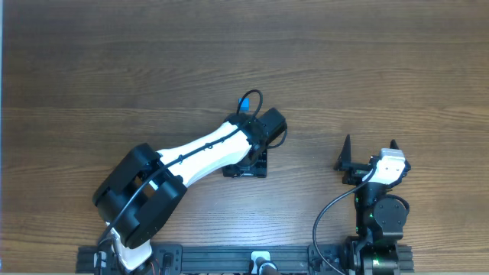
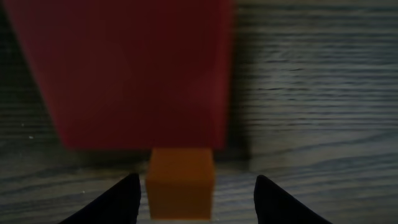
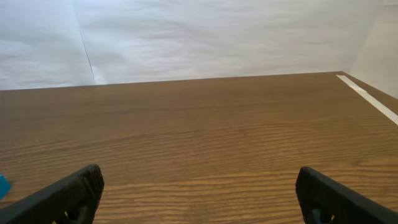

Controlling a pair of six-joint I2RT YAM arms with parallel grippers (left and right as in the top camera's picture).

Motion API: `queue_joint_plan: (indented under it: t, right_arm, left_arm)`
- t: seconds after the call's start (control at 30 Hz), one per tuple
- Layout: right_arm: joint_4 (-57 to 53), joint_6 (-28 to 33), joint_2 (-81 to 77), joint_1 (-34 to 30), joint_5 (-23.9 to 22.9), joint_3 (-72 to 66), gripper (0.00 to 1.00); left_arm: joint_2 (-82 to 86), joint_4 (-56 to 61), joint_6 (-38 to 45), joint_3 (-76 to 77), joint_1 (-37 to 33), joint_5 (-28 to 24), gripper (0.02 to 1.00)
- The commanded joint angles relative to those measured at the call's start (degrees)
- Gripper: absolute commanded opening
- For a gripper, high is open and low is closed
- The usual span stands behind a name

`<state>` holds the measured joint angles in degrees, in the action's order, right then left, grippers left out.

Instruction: Stack Cubes

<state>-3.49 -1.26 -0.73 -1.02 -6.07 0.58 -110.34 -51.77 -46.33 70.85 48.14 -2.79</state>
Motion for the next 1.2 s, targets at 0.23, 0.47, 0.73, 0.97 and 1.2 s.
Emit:
queue_joint_plan:
  t: [0.23, 0.47, 0.73, 0.97, 1.2]
  right_arm:
    - [-0.2, 0.3, 0.4, 0.3, 0.5, -0.3, 0.993]
    - [-0.2, 0.3, 0.4, 0.3, 0.5, -0.3, 0.991]
    - [-0.2, 0.3, 0.4, 0.3, 0.5, -0.3, 0.991]
    - [-0.2, 0.3, 0.4, 0.3, 0.5, -0.3, 0.991]
    - [-0.2, 0.3, 0.4, 0.3, 0.5, -0.3, 0.991]
  left_arm:
    - [1.6, 0.6, -0.4, -1.5, -0.8, 0.9, 0.505]
    - [1.6, 0.8, -0.3, -1.5, -0.8, 1.0, 0.389]
    - [1.6, 0.8, 0.5, -1.5, -0.8, 1.4, 0.264]
    - [1.6, 0.8, 0.7, -1.5, -0.8, 1.4, 0.040]
    - [4.0, -0.5, 0.9, -1.4, -0.9, 1.4, 0.042]
